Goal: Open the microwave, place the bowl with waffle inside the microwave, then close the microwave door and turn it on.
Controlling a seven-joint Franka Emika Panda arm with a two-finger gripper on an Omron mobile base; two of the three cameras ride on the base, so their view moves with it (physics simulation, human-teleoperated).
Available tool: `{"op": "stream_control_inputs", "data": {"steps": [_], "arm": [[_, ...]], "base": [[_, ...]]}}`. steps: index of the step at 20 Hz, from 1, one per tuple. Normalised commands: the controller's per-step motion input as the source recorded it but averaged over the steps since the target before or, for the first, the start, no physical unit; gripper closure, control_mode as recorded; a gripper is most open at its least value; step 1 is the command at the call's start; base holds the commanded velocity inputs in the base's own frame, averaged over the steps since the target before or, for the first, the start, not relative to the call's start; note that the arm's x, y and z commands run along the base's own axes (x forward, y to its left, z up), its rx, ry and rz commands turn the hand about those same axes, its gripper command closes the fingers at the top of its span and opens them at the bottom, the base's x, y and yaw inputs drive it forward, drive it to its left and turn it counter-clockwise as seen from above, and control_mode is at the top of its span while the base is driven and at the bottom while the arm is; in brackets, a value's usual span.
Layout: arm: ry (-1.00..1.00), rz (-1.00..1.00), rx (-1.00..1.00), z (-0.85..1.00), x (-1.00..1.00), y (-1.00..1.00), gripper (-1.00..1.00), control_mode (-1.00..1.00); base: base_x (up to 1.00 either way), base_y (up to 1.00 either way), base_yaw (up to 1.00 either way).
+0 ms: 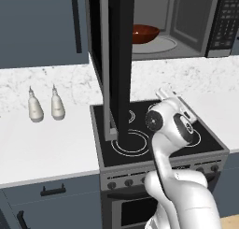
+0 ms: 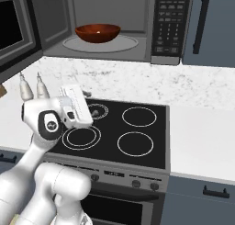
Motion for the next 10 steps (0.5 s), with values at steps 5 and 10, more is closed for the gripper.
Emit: {"op": "stream_control_inputs", "data": {"steps": [5, 10], "arm": [[0.00, 0.00, 0.00, -0.30, 0.44, 0.78, -1.00, -1.00], [0.00, 0.00, 0.00, -0.33, 0.41, 0.91, -1.00, -1.00]], "base": [[0.00, 0.00, 0.00], [0.00, 0.00, 0.00]]}}
